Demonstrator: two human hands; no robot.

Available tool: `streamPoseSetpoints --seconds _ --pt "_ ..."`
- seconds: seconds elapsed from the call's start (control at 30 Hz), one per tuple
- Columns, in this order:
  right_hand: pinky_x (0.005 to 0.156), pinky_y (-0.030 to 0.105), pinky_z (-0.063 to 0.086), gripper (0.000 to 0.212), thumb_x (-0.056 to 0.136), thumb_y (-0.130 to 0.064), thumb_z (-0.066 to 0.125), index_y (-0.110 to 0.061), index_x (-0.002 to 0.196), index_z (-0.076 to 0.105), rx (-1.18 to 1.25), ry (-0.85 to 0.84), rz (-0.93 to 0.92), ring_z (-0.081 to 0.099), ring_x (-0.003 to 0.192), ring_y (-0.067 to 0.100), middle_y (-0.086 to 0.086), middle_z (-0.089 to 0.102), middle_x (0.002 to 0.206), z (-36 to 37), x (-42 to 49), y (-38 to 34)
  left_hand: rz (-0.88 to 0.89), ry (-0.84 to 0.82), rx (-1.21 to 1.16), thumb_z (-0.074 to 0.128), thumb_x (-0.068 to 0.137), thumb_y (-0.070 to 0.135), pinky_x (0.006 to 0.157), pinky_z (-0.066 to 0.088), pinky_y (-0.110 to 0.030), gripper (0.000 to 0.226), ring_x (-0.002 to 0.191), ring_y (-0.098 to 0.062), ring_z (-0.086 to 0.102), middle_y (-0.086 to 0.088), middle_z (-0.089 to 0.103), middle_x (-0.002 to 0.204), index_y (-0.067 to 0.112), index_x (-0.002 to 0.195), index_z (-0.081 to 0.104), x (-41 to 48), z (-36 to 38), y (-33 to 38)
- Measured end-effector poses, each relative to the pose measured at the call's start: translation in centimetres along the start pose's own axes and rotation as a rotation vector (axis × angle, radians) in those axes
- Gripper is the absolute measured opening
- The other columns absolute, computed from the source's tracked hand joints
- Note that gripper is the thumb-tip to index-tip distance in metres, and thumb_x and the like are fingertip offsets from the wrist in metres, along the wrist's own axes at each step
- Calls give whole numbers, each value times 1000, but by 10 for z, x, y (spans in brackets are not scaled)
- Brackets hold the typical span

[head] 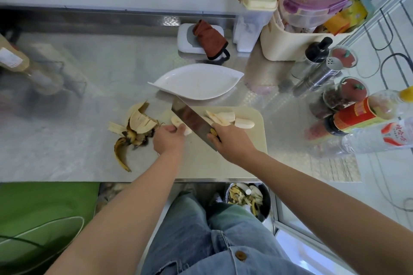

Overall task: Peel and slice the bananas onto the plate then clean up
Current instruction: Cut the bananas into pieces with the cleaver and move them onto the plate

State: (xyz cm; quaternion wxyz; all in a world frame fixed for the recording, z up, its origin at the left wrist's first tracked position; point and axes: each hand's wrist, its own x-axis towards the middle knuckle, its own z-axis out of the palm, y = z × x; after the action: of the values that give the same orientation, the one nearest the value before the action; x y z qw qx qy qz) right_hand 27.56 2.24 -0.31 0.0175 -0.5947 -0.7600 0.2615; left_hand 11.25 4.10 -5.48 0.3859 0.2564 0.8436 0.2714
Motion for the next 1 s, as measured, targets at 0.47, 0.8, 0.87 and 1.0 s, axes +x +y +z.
streamPoseSetpoints --seconds 0.47,0.8,0.87,1.0 --pt "56 32 31 19 101 -30 38 -15 91 44 -63 -76 41 44 68 25 5 47 78 -1 9 -18 11 -41 -51 76 80 32 86 54 -37 17 75 -22 70 -4 72 77 21 75 64 2 -1 -1" --pt "58 33 38 24 101 -31 40 -11 100 54 -36 -92 103 56 73 26 10 63 90 25 24 -20 25 -92 -31 80 75 38 82 56 -39 25 76 -24 71 -1 73 74 31 61 60 15 -2 -6" --pt "58 33 39 25 101 -32 40 -11 100 54 -48 -98 111 56 74 26 9 63 90 25 25 -21 30 -94 -19 79 75 39 81 57 -39 26 75 -23 71 -1 73 73 31 60 60 15 -3 -4" --pt "59 33 41 26 100 -33 41 -11 99 55 -33 -114 154 56 74 26 9 62 89 25 29 -22 37 -110 30 78 77 41 82 56 -37 24 75 -22 70 -1 72 72 27 64 62 14 -5 1"
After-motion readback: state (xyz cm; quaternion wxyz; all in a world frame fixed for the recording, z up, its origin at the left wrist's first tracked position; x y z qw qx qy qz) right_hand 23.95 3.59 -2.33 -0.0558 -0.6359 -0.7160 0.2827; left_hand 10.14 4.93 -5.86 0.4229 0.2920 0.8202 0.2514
